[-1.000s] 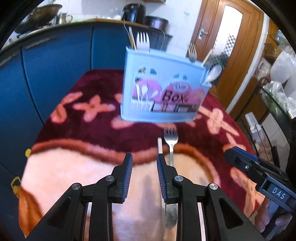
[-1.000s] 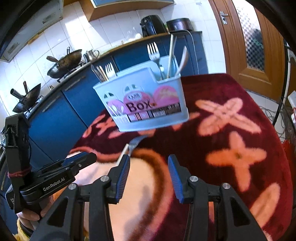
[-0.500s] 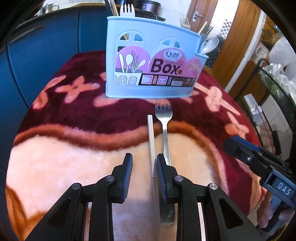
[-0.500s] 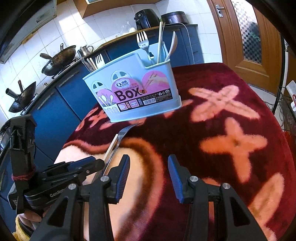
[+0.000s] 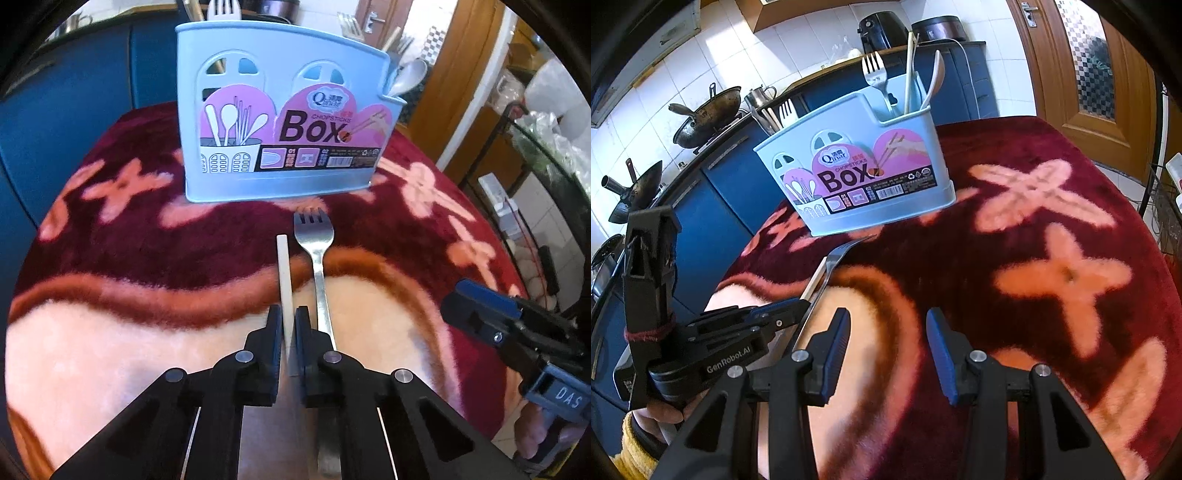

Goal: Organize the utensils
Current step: 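Grasp a silver fork with the left tool while the right tool grasps another fork, then lift both forks up toward the blue holder with both tools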

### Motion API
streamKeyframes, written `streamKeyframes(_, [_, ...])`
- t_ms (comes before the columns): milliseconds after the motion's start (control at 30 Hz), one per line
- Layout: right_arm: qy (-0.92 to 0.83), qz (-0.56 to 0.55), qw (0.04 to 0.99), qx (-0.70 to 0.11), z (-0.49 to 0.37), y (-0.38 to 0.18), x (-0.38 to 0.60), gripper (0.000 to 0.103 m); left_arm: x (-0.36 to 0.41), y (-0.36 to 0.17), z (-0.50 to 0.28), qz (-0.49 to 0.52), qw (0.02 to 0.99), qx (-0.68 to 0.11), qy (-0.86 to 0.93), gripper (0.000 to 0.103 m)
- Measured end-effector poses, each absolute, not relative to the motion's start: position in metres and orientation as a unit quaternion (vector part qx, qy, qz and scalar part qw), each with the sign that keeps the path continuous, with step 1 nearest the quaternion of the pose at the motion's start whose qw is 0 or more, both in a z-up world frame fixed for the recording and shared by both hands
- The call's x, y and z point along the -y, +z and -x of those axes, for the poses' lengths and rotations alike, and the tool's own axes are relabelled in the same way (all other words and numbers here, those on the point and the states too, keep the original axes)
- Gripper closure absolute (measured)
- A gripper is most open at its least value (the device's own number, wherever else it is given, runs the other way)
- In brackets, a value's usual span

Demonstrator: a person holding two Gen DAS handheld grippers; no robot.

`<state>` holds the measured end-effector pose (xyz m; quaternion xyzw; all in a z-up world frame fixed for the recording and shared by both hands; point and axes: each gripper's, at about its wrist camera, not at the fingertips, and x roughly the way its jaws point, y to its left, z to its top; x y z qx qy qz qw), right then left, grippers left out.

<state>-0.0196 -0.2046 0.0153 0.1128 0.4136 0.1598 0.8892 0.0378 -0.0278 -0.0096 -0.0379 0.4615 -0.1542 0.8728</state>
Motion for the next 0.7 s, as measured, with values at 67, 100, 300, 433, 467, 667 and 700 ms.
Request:
streamKeyframes(67, [0.161, -0.111, 0.888, -0.415, 0.019, 0.015, 0.203, 0.057, 0.025, -0.009, -0.037, 0.049, 0.874, -0.458, -0.158, 0.097])
streamKeyframes(100, [0.161, -0.110, 0.888, -0.417, 0.018, 0.016, 0.202, 0.057, 0.023, -0.008, -0.036, 0.055, 0.874, -0.454, -0.161, 0.097])
streamKeyframes(300, [0.171, -0.103, 0.884, -0.423, 0.008, 0.019, 0.192, 0.057, 0.006, 0.003, -0.032, 0.094, 0.887, -0.423, -0.158, 0.097])
streamKeyframes(433, [0.186, -0.104, 0.874, -0.437, -0.006, 0.018, 0.182, 0.057, -0.009, 0.013, -0.029, 0.109, 0.901, -0.398, -0.135, 0.097])
streamKeyframes(467, [0.190, -0.108, 0.870, -0.442, -0.010, 0.017, 0.180, 0.057, -0.012, 0.015, -0.028, 0.109, 0.904, -0.392, -0.129, 0.097])
streamKeyframes(667, [0.207, -0.128, 0.854, -0.461, -0.029, 0.015, 0.168, 0.057, -0.032, 0.025, -0.025, 0.107, 0.919, -0.368, -0.093, 0.097])
streamKeyframes(700, [0.209, -0.129, 0.851, -0.465, -0.033, 0.014, 0.165, 0.057, -0.036, 0.025, -0.025, 0.107, 0.921, -0.366, -0.085, 0.097])
